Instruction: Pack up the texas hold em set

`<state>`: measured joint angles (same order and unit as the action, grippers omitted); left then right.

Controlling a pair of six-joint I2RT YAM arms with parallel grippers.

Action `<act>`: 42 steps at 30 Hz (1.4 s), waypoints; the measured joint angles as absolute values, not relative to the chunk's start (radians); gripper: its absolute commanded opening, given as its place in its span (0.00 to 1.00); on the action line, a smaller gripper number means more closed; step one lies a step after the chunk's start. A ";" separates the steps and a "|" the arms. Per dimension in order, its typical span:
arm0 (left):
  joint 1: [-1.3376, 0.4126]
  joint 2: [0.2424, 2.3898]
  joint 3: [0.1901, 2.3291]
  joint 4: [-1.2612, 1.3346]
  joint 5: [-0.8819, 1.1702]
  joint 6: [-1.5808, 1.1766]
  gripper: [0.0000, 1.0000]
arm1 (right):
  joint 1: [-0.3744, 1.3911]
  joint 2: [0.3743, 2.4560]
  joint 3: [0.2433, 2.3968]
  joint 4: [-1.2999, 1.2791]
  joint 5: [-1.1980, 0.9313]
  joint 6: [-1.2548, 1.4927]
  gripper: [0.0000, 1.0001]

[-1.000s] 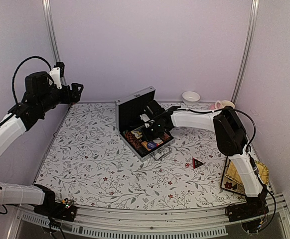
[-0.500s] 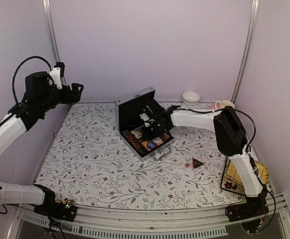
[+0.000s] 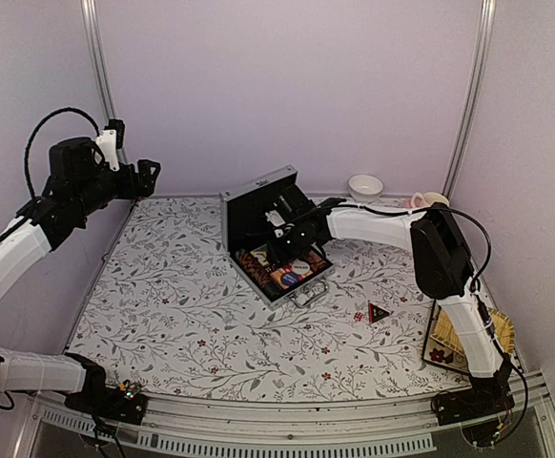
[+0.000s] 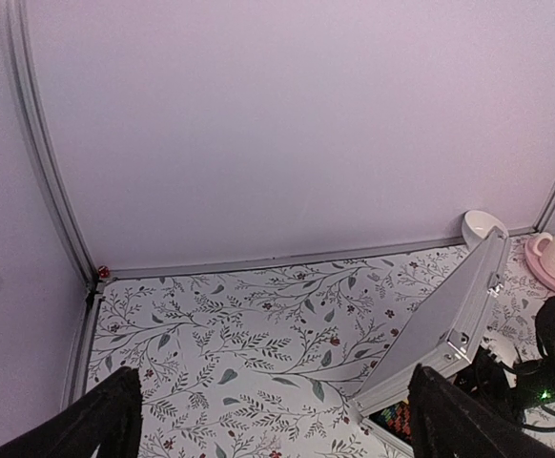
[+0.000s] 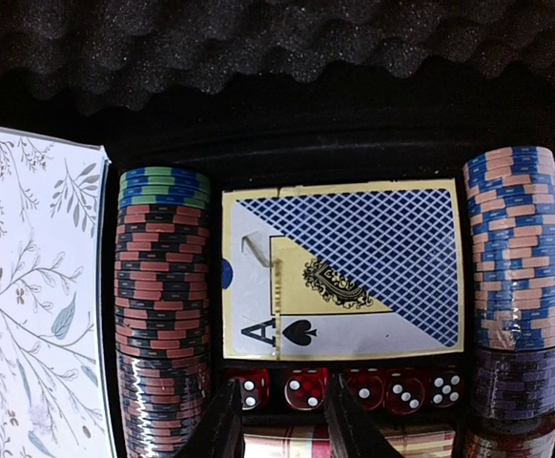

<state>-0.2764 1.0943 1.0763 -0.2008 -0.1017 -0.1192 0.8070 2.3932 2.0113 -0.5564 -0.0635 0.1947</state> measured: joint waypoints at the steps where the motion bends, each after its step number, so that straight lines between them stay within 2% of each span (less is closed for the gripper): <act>1: -0.276 1.094 1.076 -0.201 -0.102 -0.119 0.97 | 0.807 2.393 2.011 -0.556 -0.065 0.195 0.32; 18: -0.276 1.095 1.076 -0.200 -0.102 -0.119 0.97 | 0.807 2.393 2.011 -0.537 -0.171 0.250 0.39; 42: -0.276 1.100 1.076 -0.201 -0.102 -0.119 0.97 | 0.814 2.394 1.975 -0.507 -0.190 0.296 0.45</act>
